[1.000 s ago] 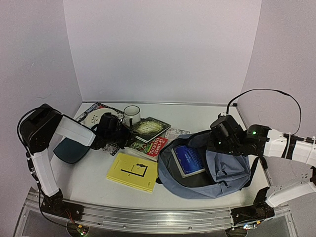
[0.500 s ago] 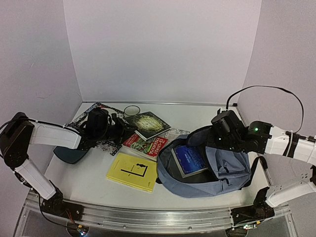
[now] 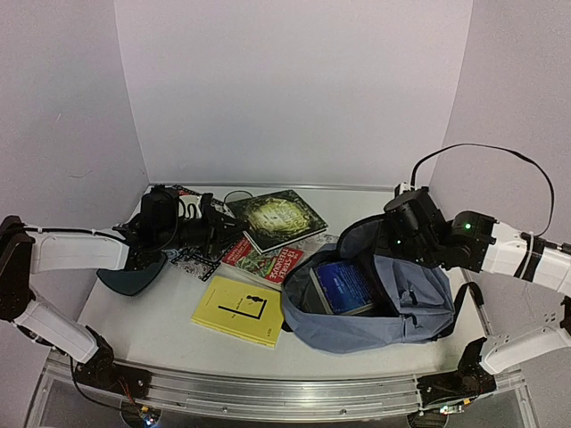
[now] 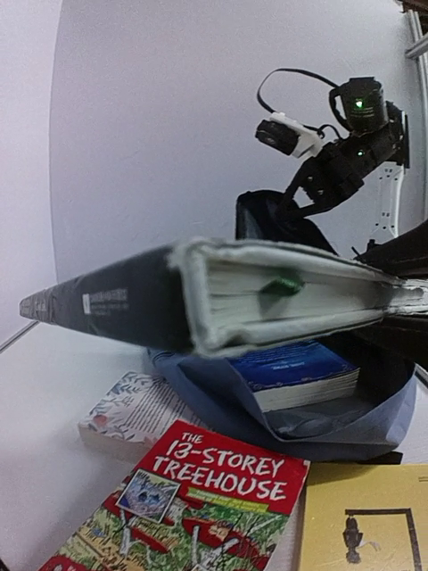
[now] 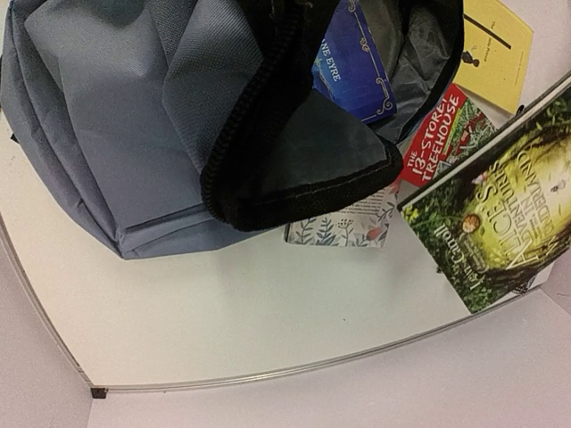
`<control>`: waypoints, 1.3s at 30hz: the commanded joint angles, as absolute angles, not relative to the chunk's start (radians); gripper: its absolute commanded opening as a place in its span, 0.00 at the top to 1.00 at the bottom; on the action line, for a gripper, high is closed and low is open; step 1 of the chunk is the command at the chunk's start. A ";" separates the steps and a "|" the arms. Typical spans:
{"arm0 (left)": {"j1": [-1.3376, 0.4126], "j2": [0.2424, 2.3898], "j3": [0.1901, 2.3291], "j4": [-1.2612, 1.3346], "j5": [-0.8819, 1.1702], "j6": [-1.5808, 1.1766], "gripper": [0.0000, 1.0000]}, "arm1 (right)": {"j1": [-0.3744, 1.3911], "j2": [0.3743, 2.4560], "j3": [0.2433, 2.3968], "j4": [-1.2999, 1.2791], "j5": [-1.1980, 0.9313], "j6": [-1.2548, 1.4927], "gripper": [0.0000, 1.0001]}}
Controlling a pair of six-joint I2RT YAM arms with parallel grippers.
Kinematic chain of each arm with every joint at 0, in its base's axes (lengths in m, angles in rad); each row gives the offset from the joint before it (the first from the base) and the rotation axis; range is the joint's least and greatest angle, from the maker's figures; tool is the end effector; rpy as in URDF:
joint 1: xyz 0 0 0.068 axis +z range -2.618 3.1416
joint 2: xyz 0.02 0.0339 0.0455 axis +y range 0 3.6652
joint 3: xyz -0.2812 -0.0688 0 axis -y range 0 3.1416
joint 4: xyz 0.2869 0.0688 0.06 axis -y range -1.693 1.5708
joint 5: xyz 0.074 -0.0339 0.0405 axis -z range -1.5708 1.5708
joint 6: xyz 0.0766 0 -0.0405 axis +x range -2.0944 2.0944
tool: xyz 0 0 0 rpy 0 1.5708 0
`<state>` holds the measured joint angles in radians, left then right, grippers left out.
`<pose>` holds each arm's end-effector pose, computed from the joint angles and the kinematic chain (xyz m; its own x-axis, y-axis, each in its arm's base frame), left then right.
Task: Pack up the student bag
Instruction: Place the book in the largest pocket of the bag.
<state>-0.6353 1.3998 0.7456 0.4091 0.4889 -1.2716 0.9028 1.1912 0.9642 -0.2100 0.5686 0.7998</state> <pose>0.2795 -0.2507 0.2293 -0.9086 -0.3782 -0.1770 0.0759 0.2674 -0.9606 0.2395 0.2370 0.3099 -0.4404 0.4175 -0.7948 -0.0624 0.8689 0.4910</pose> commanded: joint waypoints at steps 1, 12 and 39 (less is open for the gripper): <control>-0.629 1.310 0.747 0.542 0.648 -1.259 1.00 | 0.896 1.196 1.033 -0.194 0.689 0.792 1.00; -0.635 1.186 0.618 0.537 0.783 -1.303 1.00 | 0.896 1.213 1.075 -0.162 0.792 0.843 1.00; -0.810 1.707 1.000 0.536 0.829 -1.216 1.00 | 0.896 1.193 0.987 0.067 0.451 0.826 1.00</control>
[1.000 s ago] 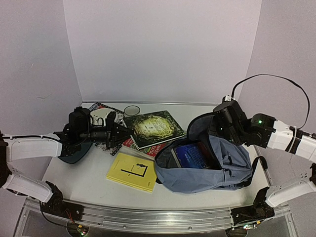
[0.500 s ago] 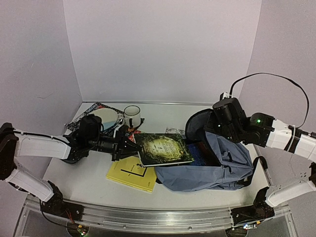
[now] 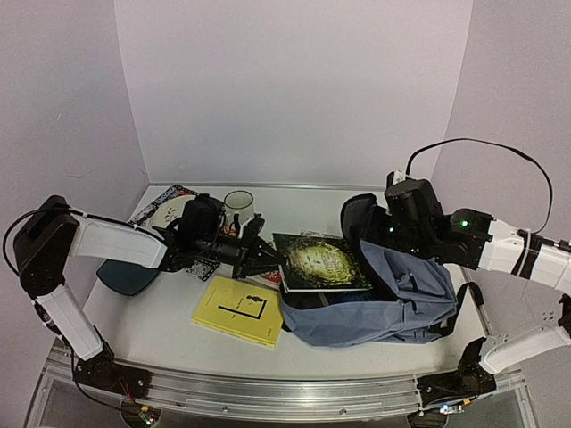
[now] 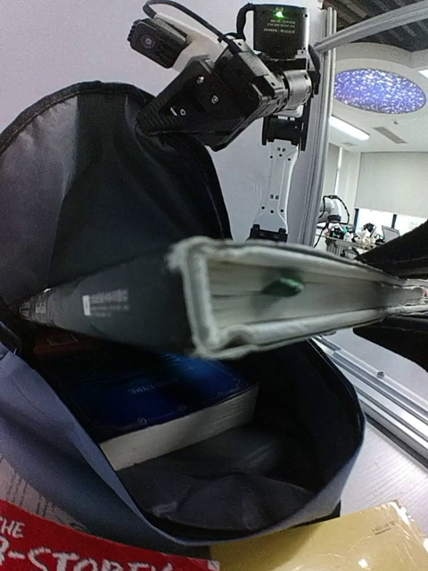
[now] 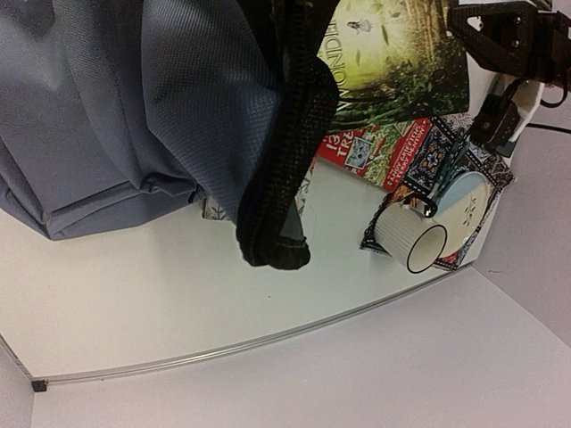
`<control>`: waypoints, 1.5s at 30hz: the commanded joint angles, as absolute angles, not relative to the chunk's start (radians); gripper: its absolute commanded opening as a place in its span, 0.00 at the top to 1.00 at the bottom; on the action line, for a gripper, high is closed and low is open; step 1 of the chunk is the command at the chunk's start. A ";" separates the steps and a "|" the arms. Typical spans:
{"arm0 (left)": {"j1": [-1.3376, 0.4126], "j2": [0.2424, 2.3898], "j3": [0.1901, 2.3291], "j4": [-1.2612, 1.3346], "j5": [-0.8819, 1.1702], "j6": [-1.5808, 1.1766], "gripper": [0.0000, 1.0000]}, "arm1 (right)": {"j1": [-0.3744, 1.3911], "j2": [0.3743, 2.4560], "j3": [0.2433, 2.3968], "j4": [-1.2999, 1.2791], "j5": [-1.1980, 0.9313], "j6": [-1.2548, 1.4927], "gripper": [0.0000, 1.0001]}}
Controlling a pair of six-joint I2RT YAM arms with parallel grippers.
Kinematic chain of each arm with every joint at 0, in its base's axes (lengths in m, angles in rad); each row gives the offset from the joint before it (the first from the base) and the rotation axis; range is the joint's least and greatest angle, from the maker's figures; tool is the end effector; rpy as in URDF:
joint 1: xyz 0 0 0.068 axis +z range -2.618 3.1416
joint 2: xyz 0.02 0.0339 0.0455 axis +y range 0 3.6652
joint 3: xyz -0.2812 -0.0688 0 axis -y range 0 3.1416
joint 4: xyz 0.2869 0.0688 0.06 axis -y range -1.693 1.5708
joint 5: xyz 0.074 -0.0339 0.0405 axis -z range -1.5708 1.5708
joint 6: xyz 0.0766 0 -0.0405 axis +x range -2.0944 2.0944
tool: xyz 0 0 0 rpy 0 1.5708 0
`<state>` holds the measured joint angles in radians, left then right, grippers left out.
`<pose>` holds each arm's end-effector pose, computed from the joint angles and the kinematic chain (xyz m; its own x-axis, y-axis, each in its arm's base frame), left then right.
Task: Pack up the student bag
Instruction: Place the book in the largest pocket of the bag.
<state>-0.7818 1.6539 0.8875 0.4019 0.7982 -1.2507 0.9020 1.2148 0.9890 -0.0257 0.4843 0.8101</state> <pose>0.2528 -0.3283 0.1925 -0.9971 0.0563 -0.0517 0.0640 0.2459 -0.9672 0.2465 0.2543 0.3360 -0.4068 0.5191 -0.7517 -0.1742 0.7637 0.6217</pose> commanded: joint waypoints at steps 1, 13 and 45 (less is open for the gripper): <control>-0.816 1.721 1.012 0.537 0.831 -1.216 1.00 | 0.896 1.195 0.986 0.068 0.445 0.827 1.00; -0.874 1.923 1.155 0.538 0.784 -1.227 1.00 | 0.895 1.230 1.009 0.104 0.395 0.822 1.00; -0.940 1.858 1.299 0.018 0.427 -0.859 0.15 | 0.896 1.172 0.977 0.013 0.482 0.759 1.00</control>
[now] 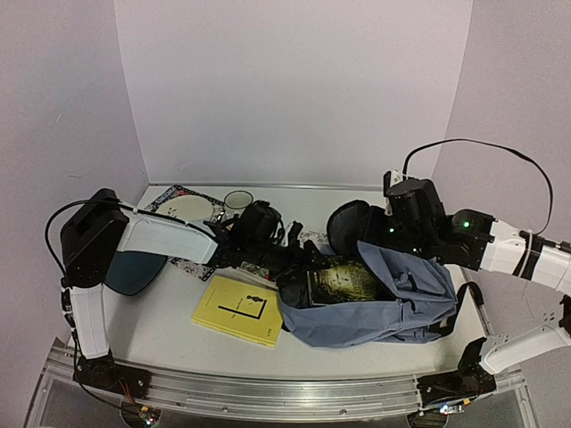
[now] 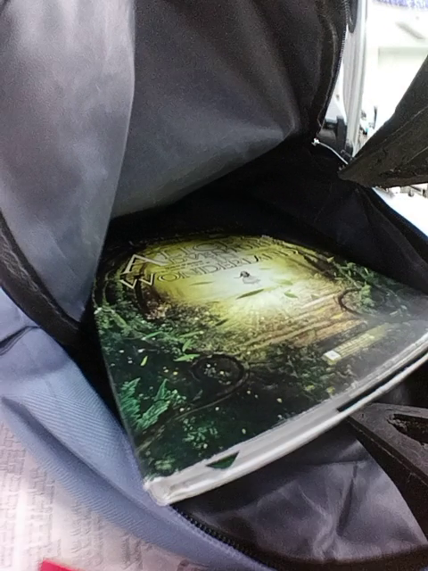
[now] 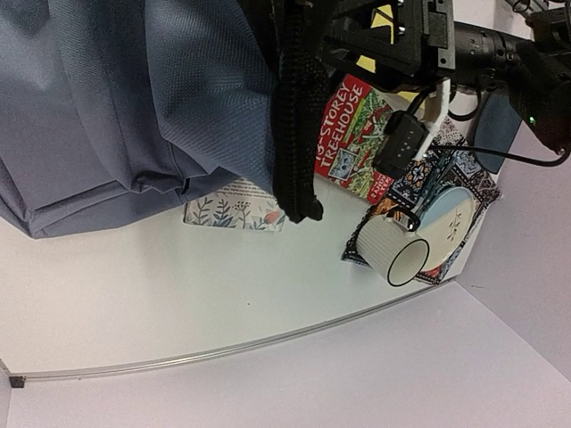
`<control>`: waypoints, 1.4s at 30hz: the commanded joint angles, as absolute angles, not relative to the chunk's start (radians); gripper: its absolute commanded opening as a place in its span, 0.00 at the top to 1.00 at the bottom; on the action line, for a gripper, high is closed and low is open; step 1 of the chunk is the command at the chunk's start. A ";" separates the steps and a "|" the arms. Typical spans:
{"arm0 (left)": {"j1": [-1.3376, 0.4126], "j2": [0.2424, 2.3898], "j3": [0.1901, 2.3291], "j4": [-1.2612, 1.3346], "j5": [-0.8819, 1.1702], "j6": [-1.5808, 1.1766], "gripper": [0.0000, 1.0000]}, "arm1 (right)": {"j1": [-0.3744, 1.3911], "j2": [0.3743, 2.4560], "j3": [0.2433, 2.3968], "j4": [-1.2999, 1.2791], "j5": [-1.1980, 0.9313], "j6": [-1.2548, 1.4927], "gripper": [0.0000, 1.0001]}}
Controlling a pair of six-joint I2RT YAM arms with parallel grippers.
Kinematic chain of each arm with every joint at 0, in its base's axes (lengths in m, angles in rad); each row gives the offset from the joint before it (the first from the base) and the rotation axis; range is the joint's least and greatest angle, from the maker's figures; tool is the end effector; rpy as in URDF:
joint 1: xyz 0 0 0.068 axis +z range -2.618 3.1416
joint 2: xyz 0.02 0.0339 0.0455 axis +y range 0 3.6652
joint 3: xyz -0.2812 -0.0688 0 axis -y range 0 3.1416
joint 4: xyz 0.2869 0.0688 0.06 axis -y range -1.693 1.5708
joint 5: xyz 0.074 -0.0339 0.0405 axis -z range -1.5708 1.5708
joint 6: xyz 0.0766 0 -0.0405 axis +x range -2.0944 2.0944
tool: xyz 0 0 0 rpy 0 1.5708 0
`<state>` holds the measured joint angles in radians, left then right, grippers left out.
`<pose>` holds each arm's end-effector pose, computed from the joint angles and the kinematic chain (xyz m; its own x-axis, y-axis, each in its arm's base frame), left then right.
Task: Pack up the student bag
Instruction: Place the book in the largest pocket of the bag, then adjust the book in the student bag.
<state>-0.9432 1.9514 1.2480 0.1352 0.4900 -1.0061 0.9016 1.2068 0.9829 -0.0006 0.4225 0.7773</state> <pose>0.2652 -0.4270 0.1586 -0.9692 0.0667 -0.2371 0.2399 0.4734 -0.8475 0.2437 0.2575 0.3391 -0.4262 0.4923 -0.7589 -0.2363 0.7493 0.6187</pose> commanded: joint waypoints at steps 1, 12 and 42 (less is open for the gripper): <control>-0.940 1.859 1.301 0.015 0.444 -0.852 0.15 | 0.896 1.170 0.976 0.009 0.485 0.759 1.00; -0.960 1.936 1.416 -0.080 0.478 -0.823 0.18 | 0.896 1.161 0.977 0.000 0.505 0.762 1.00; -1.056 2.123 1.743 -0.370 0.628 -0.611 0.22 | 0.896 1.157 0.970 -0.031 0.511 0.770 1.00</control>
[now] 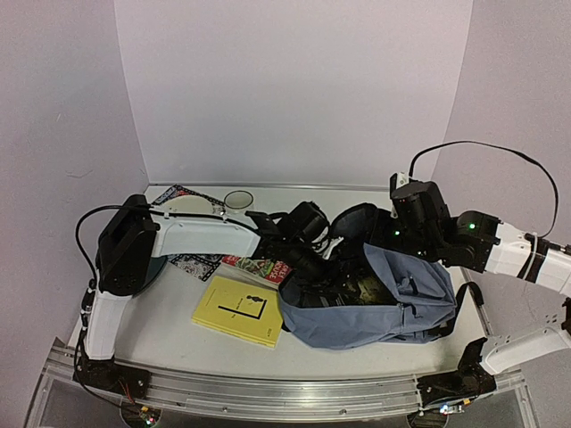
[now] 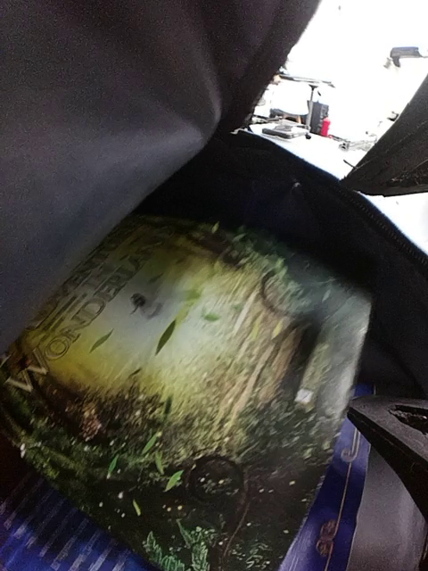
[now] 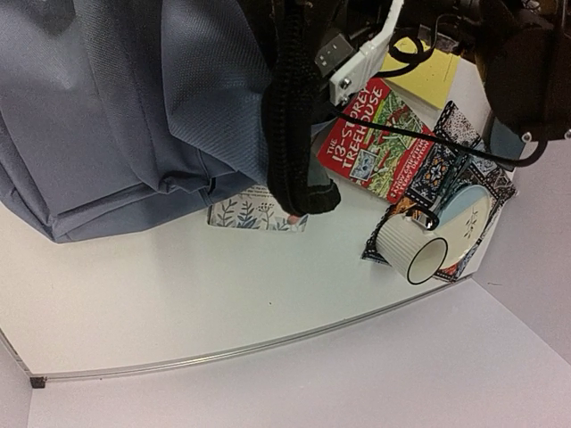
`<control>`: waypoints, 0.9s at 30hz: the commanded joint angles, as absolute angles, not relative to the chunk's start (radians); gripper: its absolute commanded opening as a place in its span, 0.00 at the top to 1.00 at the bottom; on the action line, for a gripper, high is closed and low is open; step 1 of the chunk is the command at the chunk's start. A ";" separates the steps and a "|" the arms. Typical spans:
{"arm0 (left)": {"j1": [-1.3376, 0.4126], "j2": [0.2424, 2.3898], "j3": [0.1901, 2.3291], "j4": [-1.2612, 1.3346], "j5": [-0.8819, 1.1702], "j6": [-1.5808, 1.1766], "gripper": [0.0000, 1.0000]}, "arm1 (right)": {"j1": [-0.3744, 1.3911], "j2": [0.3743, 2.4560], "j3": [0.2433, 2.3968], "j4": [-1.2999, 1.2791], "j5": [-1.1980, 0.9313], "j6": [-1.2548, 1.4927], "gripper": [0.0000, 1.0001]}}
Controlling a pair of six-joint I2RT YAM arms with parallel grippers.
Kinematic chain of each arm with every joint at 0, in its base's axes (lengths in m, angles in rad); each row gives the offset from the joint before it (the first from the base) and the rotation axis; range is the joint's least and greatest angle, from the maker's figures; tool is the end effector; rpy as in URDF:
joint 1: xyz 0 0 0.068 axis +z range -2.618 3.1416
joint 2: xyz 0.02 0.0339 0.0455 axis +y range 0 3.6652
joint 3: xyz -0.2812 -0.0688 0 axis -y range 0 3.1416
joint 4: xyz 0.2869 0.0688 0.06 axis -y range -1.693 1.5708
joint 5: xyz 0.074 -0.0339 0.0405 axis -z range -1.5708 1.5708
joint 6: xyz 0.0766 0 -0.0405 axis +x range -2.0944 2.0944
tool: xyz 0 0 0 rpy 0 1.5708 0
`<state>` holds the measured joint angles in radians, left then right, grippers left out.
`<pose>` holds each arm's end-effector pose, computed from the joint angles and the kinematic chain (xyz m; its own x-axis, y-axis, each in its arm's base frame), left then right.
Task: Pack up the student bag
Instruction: Adjust the book in the student bag.
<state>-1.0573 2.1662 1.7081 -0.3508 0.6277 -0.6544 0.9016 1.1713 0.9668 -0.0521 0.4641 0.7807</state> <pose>0.2337 -0.5059 0.1748 -0.8323 0.4730 -0.2890 0.5010 0.4189 -0.7573 0.2388 0.2466 0.3369 -0.4164 0.4880 -0.7671 -0.1966 0.7754 0.6000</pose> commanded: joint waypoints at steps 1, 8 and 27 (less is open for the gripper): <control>-1.052 2.105 1.722 -0.376 0.604 -0.615 0.22 | 0.896 1.157 0.967 -0.033 0.514 0.769 1.00; -0.988 1.946 1.567 -0.382 0.472 -0.645 0.19 | 0.896 1.159 0.928 -0.075 0.523 0.784 1.00; -0.620 1.683 1.059 -0.149 0.463 -0.847 0.15 | 0.896 1.126 0.771 -0.168 0.541 0.847 0.99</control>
